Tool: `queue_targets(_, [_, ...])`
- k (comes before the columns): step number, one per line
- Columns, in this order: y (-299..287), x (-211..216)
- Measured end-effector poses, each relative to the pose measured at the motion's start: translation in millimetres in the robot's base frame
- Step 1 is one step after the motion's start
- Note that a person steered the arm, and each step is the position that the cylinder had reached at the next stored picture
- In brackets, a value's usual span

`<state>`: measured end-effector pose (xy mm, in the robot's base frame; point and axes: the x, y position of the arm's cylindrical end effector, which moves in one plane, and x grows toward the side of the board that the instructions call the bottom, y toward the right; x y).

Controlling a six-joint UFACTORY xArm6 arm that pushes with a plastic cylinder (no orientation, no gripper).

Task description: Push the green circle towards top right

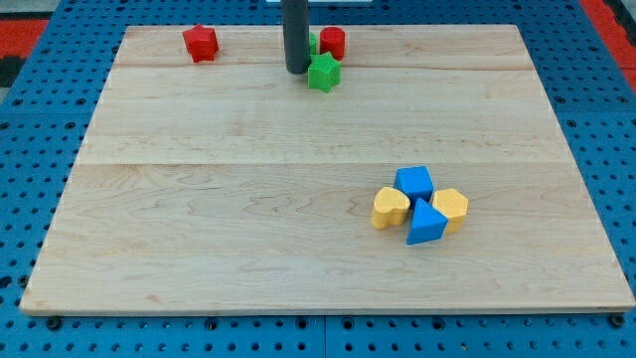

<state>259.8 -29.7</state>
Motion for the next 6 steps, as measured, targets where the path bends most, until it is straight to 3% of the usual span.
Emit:
queue_targets(2, [6.8, -28.1])
queue_targets(3, [-36.8, -31.9])
queue_targets(4, [-32.2, -64.4])
queue_targets(6, [-7.9, -66.3])
